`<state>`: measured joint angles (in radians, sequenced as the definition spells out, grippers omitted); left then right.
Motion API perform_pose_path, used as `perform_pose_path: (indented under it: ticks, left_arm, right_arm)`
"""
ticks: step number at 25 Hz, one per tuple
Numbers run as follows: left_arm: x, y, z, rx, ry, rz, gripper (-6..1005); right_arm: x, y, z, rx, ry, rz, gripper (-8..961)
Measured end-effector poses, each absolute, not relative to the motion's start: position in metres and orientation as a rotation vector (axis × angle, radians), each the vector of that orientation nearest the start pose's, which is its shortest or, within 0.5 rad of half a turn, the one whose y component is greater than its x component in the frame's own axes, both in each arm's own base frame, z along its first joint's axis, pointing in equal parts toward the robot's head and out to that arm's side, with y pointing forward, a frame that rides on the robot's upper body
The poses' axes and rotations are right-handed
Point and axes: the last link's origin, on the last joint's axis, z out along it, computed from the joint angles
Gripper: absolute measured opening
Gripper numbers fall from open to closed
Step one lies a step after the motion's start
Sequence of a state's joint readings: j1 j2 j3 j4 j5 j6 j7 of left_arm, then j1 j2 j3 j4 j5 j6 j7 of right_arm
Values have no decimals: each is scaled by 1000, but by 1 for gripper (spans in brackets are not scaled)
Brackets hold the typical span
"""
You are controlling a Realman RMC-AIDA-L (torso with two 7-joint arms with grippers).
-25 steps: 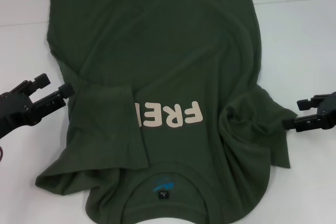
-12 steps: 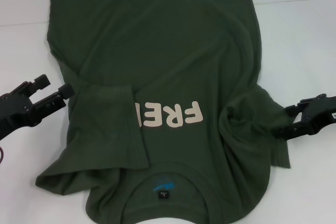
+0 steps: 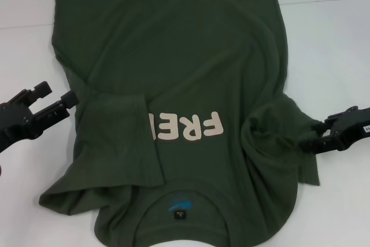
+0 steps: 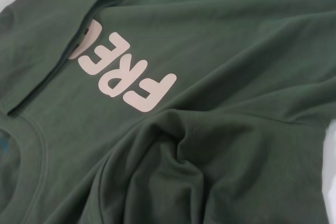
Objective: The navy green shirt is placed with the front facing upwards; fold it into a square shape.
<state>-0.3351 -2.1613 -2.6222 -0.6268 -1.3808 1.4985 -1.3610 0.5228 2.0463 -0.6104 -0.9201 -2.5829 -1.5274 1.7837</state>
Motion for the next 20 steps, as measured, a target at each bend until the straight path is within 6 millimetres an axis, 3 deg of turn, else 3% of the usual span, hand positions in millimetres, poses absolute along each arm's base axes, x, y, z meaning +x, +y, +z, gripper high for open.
perform_pose_path:
  ticks: [4, 15, 17, 20]
  left_arm:
    - [-308, 293, 9, -2215, -913, -1012, 904]
    - [-308, 295, 11, -2205, -907, -1015, 903]
    - [-308, 295, 11, -2206, -905, -1014, 903]
    - [-307, 296, 11, -2206, -900, -1012, 903]
  right_arm:
    - [327, 329, 50, -2583, 1049, -106, 683]
    - [326, 334, 51, -2562, 1049, -101, 436]
    - [325, 334, 51, -2565, 1048, -98, 194]
    - [323, 334, 51, -2570, 1048, -92, 122]
